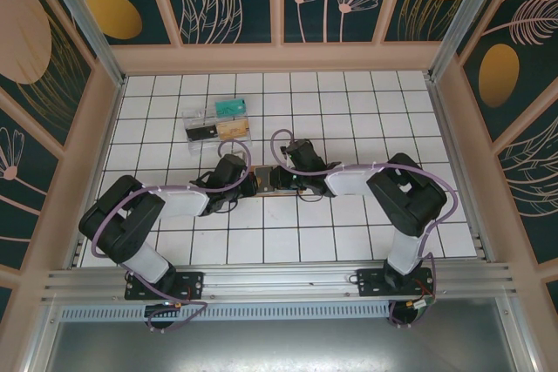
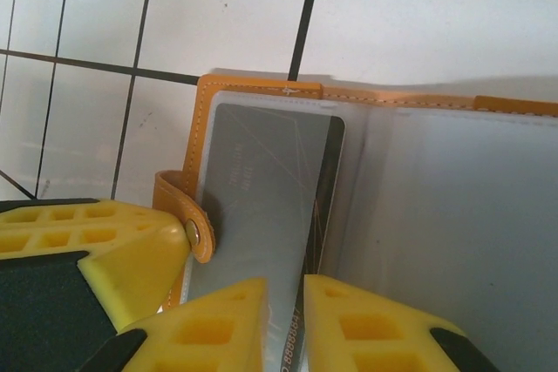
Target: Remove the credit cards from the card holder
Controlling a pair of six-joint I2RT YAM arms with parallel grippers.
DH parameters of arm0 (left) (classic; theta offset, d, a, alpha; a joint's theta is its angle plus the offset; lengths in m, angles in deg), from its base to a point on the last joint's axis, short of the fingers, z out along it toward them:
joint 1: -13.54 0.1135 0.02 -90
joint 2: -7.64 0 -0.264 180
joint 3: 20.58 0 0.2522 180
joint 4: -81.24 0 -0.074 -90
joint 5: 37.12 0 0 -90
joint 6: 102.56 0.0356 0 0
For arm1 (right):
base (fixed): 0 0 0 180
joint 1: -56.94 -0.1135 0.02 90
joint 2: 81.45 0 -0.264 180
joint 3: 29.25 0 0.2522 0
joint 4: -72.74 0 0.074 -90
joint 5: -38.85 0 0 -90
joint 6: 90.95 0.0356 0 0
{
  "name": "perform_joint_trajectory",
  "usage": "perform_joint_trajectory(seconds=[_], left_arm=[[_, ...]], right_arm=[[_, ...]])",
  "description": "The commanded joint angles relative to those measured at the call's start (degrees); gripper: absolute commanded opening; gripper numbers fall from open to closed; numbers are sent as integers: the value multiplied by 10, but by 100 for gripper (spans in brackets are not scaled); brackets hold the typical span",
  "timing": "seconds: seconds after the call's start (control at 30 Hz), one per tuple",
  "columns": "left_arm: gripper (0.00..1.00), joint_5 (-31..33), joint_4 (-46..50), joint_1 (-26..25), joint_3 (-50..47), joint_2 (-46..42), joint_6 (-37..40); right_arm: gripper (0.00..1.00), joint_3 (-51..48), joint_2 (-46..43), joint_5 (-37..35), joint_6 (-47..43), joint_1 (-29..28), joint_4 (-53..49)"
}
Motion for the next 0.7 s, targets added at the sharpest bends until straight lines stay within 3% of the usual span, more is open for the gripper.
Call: perform_joint_trajectory(seconds=[0.0,0.67], left_arm=[[8,-2,8,3,-15,3,-2],[8,-16,0,2,-25,6,-8]], right_arm=[[21,8,6,-11,12,-2,-18],[19,24,33,14,20,-2,-30]])
